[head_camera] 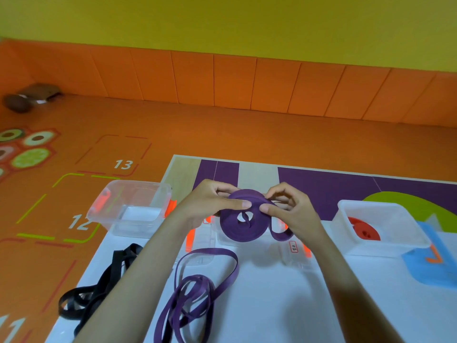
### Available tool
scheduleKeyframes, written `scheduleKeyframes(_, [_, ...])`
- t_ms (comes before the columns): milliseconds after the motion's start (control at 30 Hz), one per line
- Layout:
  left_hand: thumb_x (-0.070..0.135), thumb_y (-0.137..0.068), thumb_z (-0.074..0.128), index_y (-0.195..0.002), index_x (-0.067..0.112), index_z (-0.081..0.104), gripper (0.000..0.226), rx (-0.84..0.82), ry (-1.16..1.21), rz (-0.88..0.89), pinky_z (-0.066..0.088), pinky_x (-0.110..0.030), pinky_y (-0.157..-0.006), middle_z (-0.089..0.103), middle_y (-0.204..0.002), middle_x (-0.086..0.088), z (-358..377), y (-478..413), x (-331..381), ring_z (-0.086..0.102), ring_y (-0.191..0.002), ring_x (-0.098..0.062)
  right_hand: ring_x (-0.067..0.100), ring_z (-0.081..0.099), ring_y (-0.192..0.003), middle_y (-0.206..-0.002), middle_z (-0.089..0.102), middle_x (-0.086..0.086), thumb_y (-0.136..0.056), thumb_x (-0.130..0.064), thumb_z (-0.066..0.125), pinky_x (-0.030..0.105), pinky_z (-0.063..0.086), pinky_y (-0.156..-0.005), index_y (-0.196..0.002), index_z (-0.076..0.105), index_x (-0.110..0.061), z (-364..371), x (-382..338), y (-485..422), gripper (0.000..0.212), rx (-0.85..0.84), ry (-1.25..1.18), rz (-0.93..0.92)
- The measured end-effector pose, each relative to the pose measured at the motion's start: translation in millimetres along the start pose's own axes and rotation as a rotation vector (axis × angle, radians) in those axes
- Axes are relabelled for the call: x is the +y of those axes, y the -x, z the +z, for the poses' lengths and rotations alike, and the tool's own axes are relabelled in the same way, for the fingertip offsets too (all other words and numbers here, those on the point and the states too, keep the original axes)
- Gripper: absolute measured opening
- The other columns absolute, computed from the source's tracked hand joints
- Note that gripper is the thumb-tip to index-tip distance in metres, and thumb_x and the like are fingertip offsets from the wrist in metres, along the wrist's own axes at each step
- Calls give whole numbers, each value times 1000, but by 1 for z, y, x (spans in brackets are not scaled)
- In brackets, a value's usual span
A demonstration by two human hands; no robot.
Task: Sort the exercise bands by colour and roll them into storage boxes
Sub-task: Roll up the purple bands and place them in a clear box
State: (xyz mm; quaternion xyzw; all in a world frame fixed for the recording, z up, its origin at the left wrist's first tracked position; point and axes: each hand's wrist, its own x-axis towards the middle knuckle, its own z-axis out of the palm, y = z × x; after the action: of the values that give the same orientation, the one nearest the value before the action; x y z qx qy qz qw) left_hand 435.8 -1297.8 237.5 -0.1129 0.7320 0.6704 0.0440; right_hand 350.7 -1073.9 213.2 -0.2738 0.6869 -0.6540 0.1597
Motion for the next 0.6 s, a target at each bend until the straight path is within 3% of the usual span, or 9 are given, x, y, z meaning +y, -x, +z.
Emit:
scheduleKeyframes(100, [20, -82, 88, -109, 15, 82, 29, 111, 181, 1, 63, -38, -80, 81, -103, -11, 2, 1, -5, 77, -92, -28, 16, 75, -106, -115, 79, -2, -89, -6, 79, 28, 61, -83, -123, 75, -17, 4, 5, 8, 36, 51, -91, 54])
scheduleKeyframes(267, [22, -83, 88, -107, 13, 81, 27, 274, 264, 26, 61, -34, -70, 81, -101, -10, 18, 0, -21, 77, -90, -29, 18, 77, -97, -111, 80, -1, -90, -10, 78, 23, 59, -70, -120, 76, -23, 22, 19, 10, 33, 221, -169, 81])
scheduleKeyframes(400, [30, -87, 86, -109, 19, 80, 25, 131, 92, 14, 61, -33, -71, 81, -95, -3, 5, 1, -20, 78, -90, -22, 24, 78, -97, -107, 81, 4, -86, -7, 81, 26, 61, -73, -116, 79, -18, 11, 22, 11, 32, 151, -113, 98])
scheduleKeyframes(500, [26, -89, 84, -105, 11, 79, 23, 41, -51, 14, 59, -28, -67, 73, -69, 9, -3, 0, -10, 77, -80, -15, 25, 77, -102, -107, 81, 2, -84, -4, 83, 24, 60, -77, -113, 80, -15, 4, 19, 8, 31, 52, -49, 101])
scheduleKeyframes(600, [26, -89, 84, -106, 10, 79, 24, 71, 28, 12, 58, -29, -67, 78, -80, -1, -4, -2, -13, 76, -80, -18, 19, 75, -102, -110, 80, 1, -91, -15, 78, 26, 58, -80, -120, 78, -22, 5, 18, 5, 30, 43, -75, 124])
